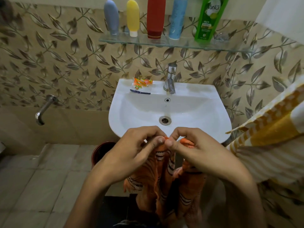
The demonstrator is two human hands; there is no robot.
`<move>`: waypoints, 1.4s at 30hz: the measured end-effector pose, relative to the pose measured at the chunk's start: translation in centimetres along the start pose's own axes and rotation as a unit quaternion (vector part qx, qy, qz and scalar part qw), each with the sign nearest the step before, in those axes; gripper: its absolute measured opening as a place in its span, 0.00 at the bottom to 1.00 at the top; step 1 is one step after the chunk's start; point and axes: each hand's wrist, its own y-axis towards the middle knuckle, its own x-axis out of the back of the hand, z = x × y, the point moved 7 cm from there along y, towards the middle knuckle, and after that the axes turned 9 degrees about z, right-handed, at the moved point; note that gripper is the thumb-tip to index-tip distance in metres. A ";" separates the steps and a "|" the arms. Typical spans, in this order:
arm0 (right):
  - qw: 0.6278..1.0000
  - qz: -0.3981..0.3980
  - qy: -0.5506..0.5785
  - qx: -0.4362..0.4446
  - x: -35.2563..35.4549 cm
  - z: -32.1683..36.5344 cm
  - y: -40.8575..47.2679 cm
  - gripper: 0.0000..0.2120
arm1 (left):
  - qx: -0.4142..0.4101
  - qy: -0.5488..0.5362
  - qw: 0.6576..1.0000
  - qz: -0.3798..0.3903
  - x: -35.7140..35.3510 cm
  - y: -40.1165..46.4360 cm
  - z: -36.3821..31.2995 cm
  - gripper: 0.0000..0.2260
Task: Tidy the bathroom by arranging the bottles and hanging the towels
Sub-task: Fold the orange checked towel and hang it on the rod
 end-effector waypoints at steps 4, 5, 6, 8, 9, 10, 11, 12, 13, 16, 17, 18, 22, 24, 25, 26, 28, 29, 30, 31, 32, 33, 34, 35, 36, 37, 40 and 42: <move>1.000 -0.010 0.014 0.001 0.4 -0.1 -0.5 0.13 | 0.017 -0.003 1.000 0.003 -0.1 -0.2 0.6 0.06; 1.000 -0.015 0.021 0.006 0.6 -0.1 -0.6 0.13 | 0.028 0.015 0.999 -0.016 0.1 -0.2 0.9 0.07; 0.999 -0.026 0.028 0.007 0.8 -0.1 -0.7 0.13 | 0.043 0.033 0.998 -0.038 0.5 -0.3 1.3 0.08; 0.997 -0.054 0.055 0.003 1.6 -0.4 -0.9 0.13 | 0.073 0.070 0.991 -0.083 1.4 -0.5 2.1 0.09; 0.995 -0.068 0.070 0.002 2.1 -0.6 -1.1 0.14 | 0.086 0.094 0.986 -0.104 1.9 -0.7 2.3 0.11; 0.993 -0.082 0.080 0.001 2.6 -0.8 -1.4 0.15 | 0.096 0.116 0.981 -0.123 2.4 -0.9 2.5 0.12; 0.992 -0.093 0.085 0.000 3.1 -0.9 -1.7 0.17 | 0.104 0.128 0.976 -0.143 2.9 -1.1 2.7 0.12; 0.991 -0.100 0.088 -0.002 3.5 -1.1 -1.9 0.18 | 0.112 0.131 0.972 -0.159 3.3 -1.4 2.8 0.12; 0.991 -0.104 0.090 -0.003 3.8 -1.2 -2.1 0.19 | 0.123 0.129 0.969 -0.168 3.5 -1.6 3.0 0.11; 0.988 -0.115 0.099 -0.003 4.3 -1.6 -2.4 0.19 | 0.163 0.132 0.967 -0.146 3.2 -1.7 3.8 0.08; 0.987 -0.126 0.104 -0.001 4.4 -1.7 -2.5 0.18 | 0.169 0.123 0.969 -0.127 3.0 -1.7 4.0 0.07; 0.984 -0.139 0.112 0.000 4.6 -1.8 -2.5 0.17 | 0.169 0.107 0.974 -0.109 2.7 -1.6 4.0 0.07; 0.977 -0.178 0.115 -0.018 5.1 -3.1 -2.0 0.11 | 0.118 0.029 0.989 -0.087 2.6 -1.4 2.9 0.02; 0.984 -0.150 0.091 -0.014 4.4 -3.0 -1.4 0.06 | 0.077 0.027 0.993 -0.090 2.5 -1.1 1.8 0.05; 0.990 -0.113 0.079 -0.003 3.5 -2.7 -1.0 0.07 | 0.062 0.026 0.995 -0.079 2.2 -0.9 1.3 0.06; 0.996 -0.062 0.071 0.010 2.3 -2.4 -0.5 0.11 | 0.053 0.022 0.996 -0.061 1.7 -0.6 0.9 0.07; 0.998 0.039 0.044 0.031 -0.4 -1.6 0.3 0.17 | 0.048 0.010 0.999 -0.015 0.5 -0.3 0.6 0.07; 0.997 0.067 0.023 0.036 -1.5 -1.3 0.7 0.16 | 0.048 0.007 0.999 0.001 0.0 -0.2 0.5 0.07; 0.996 0.079 -0.003 0.036 -2.2 -1.1 1.1 0.14 | 0.047 0.004 0.999 0.006 -0.2 -0.2 0.6 0.07; 0.996 0.077 -0.018 0.034 -2.5 -1.0 1.4 0.11 | 0.047 0.001 0.999 0.002 -0.1 -0.2 0.6 0.06; 0.997 0.070 -0.016 0.030 -2.5 -0.9 1.6 0.09 | 0.048 -0.004 0.999 -0.010 0.1 -0.3 0.7 0.06; 0.998 0.061 -0.008 0.026 -2.3 -1.0 1.7 0.08 | 0.054 -0.011 0.998 -0.028 0.5 -0.4 0.8 0.05; 0.999 0.050 -0.002 0.022 -1.9 -1.1 1.7 0.10 | 0.064 -0.014 0.997 -0.048 1.0 -0.6 1.0 0.05; 0.999 0.038 0.002 0.017 -1.5 -1.3 1.7 0.12 | 0.075 -0.011 0.995 -0.064 1.5 -0.9 1.2 0.06; 1.000 0.025 0.007 0.009 -1.1 -1.6 1.6 0.13 | 0.088 -0.001 0.993 -0.072 1.9 -1.1 1.5 0.07; 1.000 0.012 0.015 0.003 -0.7 -2.0 1.6 0.14 | 0.105 0.008 0.992 -0.070 2.2 -1.3 1.8 0.08; 0.999 -0.002 0.035 -0.011 0.2 -2.9 1.5 0.14 | 0.152 -0.005 0.987 -0.047 2.8 -1.9 3.0 0.10; 0.998 -0.004 0.048 -0.026 0.4 -3.3 1.4 0.13 | 0.159 -0.025 0.986 -0.044 3.1 -2.1 3.1 0.13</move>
